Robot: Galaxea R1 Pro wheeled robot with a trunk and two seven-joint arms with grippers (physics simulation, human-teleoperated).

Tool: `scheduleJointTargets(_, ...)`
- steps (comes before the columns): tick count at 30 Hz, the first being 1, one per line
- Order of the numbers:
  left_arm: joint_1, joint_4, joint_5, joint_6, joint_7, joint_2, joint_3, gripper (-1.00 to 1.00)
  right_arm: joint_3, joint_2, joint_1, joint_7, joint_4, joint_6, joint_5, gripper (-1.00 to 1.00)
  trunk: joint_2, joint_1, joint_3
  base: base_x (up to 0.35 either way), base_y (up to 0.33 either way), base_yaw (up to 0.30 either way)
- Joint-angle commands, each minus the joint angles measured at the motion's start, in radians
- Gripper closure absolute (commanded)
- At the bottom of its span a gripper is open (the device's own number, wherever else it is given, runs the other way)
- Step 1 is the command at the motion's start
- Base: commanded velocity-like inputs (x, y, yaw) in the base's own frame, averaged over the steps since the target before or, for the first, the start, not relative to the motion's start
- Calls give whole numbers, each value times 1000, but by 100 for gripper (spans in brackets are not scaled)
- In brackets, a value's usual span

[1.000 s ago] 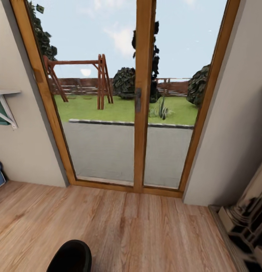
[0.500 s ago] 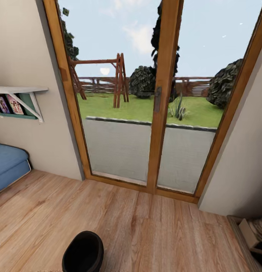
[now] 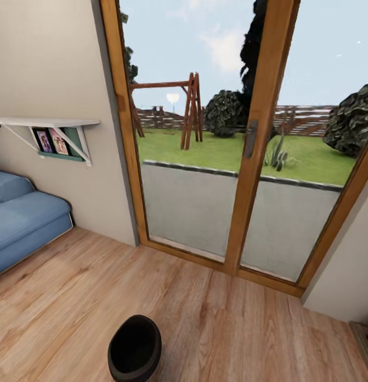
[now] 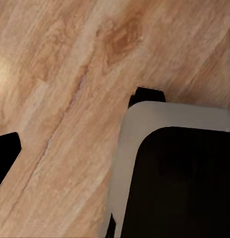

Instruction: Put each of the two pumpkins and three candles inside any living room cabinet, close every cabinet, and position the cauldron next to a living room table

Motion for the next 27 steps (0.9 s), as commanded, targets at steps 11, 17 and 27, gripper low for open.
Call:
scheduleJointTargets(11, 9, -545, 107, 457, -42, 117, 95, -100, -60, 4, 0, -181, -656, 477, -65, -100, 0, 0, -9, 0, 0, 245)
scheduleJointTargets(17, 1, -840, 101, 704, -25, 123, 191, -100, -38, 6, 0, -188, -751, 591, -79, -100, 0, 0, -15, 0, 0, 180)
scheduleJointTargets(27, -49, -902, 98, 727, 112, 105, 203, -100, 87, 6, 0, -189, -734, 551, -76, -100, 0, 0, -27, 0, 0, 200)
